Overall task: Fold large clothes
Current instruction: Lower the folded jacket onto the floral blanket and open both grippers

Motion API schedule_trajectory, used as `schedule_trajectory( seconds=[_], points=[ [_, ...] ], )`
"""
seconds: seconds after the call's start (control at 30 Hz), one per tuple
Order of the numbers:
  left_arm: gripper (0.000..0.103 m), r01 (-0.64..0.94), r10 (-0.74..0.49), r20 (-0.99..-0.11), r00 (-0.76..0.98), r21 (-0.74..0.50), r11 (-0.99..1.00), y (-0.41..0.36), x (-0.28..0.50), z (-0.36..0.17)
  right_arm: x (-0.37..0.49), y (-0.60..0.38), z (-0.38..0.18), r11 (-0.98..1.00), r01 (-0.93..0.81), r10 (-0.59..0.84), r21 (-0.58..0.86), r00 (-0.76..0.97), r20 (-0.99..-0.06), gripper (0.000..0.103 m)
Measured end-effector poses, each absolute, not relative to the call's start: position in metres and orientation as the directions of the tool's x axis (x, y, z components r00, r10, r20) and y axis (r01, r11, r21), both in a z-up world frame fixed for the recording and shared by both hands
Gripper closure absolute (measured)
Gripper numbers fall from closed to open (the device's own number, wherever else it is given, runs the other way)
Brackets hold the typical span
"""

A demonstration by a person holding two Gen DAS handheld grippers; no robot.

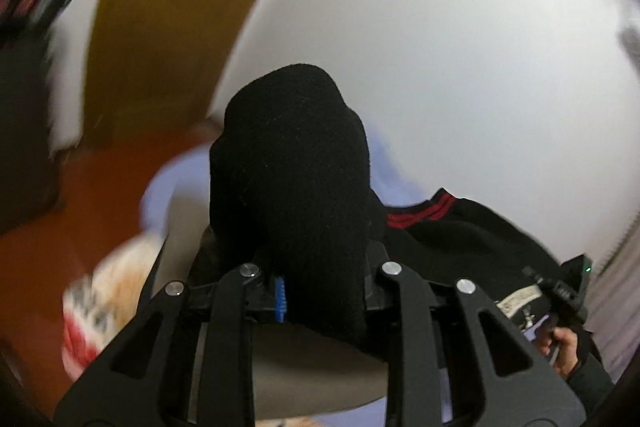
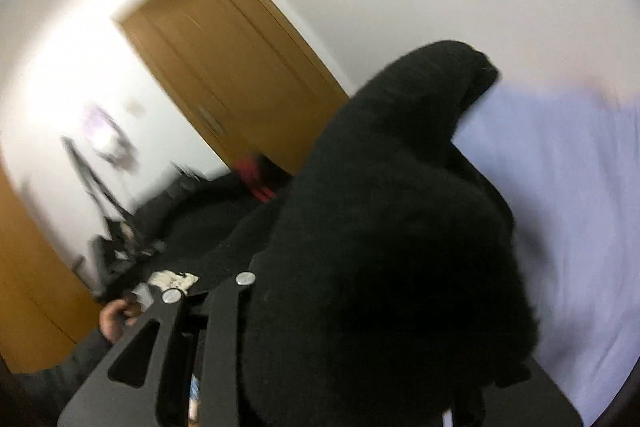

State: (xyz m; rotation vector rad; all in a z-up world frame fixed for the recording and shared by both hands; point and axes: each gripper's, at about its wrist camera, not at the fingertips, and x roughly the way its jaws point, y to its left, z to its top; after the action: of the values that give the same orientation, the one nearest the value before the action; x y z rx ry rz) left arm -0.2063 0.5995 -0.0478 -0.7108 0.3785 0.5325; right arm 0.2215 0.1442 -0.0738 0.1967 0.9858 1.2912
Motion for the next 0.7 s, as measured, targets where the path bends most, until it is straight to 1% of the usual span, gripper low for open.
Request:
schedule_trajectory(
  seconds=[0.03,0.07,0.1,0.17,0.2,0.23,0.27,0.3,0.33,0.37,0.4,0.43,0.5,0.53,0.57,0.6,0.63,0.67,0.7],
  points=[
    [0.077,-0.612,0.325,-0.541,0.776,-0.521,0.595,0.6,-0.21,-0.081,0.223,0.15,-0.115,0.367,-0.673,0.826,0.641,-0.08,-0.557,0.077],
    [0.077,-0.636,0.319,-0.57,0.757,-0.534,0.556,0.599,-0.214,-0.107,0.222,0.146,-0.154,0.4,-0.632,0.808,0.664,-0.099,-0.581,0.076],
    [0.075,-0.645,0.31,-0.578,0.755,-0.573,0.505,0.595,-0.224,-0.138,0.222,0.135,-0.177,0.395,-0.592,0.83,0.703,-0.098,-0.549,0.075],
    [0.068,-0.633,0.298,-0.563,0.771,-0.626,0.454,0.586,-0.24,-0.177,0.226,0.14,-0.192,0.362,-0.527,0.87,0.769,-0.106,-0.482,0.068],
    [0.064,-0.638,0.304,-0.566,0.767,-0.622,0.454,0.583,-0.241,-0.184,0.229,0.14,-0.197,0.346,-0.511,0.877,0.787,-0.123,-0.465,0.067],
    [0.059,-0.644,0.309,-0.568,0.763,-0.619,0.45,0.582,-0.243,-0.192,0.213,0.162,-0.196,0.343,-0.522,0.873,0.781,-0.13,-0.47,0.063],
    [0.054,-0.643,0.311,-0.565,0.764,-0.631,0.434,0.585,-0.245,-0.196,0.227,0.154,-0.19,0.343,-0.532,0.868,0.774,-0.136,-0.478,0.059],
    [0.044,-0.64,0.308,-0.562,0.768,-0.643,0.421,0.587,-0.247,-0.198,0.228,0.157,-0.185,0.349,-0.539,0.855,0.766,-0.151,-0.496,0.056],
    [0.037,-0.633,0.299,-0.559,0.774,-0.655,0.413,0.59,-0.249,-0.198,0.234,0.152,-0.174,0.362,-0.534,0.841,0.764,-0.166,-0.515,0.048],
    [0.037,-0.626,0.29,-0.558,0.778,-0.652,0.427,0.591,-0.251,-0.194,0.256,0.139,-0.154,0.371,-0.526,0.831,0.765,-0.18,-0.527,0.034],
    [0.036,-0.633,0.288,-0.568,0.771,-0.632,0.447,0.592,-0.25,-0.189,0.255,0.127,-0.148,0.38,-0.537,0.818,0.754,-0.187,-0.545,0.027],
    [0.036,-0.645,0.29,-0.587,0.756,-0.588,0.489,0.589,-0.251,-0.18,0.258,0.133,-0.135,0.391,-0.561,0.804,0.729,-0.177,-0.568,0.018],
    [0.036,-0.651,0.289,-0.615,0.733,-0.513,0.559,0.577,-0.256,-0.163,0.236,0.106,-0.129,0.426,-0.638,0.76,0.641,-0.132,-0.637,0.017],
    [0.036,-0.649,0.284,-0.632,0.721,-0.473,0.596,0.569,-0.26,-0.153,0.233,0.098,-0.121,0.435,-0.665,0.747,0.607,-0.11,-0.656,0.017],
    [0.036,-0.651,0.288,-0.652,0.701,-0.421,0.632,0.56,-0.263,-0.142,0.23,0.088,-0.11,0.436,-0.691,0.747,0.577,-0.08,-0.66,0.017],
    [0.034,-0.654,0.3,-0.665,0.684,-0.376,0.657,0.553,-0.264,-0.135,0.217,0.081,-0.105,0.441,-0.709,0.75,0.55,-0.047,-0.66,0.017],
    [0.032,-0.65,0.316,-0.671,0.67,-0.325,0.687,0.544,-0.268,-0.13,0.189,0.066,-0.086,0.445,-0.729,0.759,0.52,-0.001,-0.651,0.017],
    [0.031,-0.638,0.331,-0.668,0.667,-0.283,0.716,0.535,-0.271,-0.121,0.194,0.035,-0.083,0.445,-0.744,0.776,0.499,0.042,-0.629,0.017],
    [0.028,-0.62,0.338,-0.66,0.67,-0.248,0.744,0.525,-0.273,-0.109,0.185,0.032,-0.071,0.445,-0.752,0.794,0.485,0.081,-0.603,0.017]
  ],
)
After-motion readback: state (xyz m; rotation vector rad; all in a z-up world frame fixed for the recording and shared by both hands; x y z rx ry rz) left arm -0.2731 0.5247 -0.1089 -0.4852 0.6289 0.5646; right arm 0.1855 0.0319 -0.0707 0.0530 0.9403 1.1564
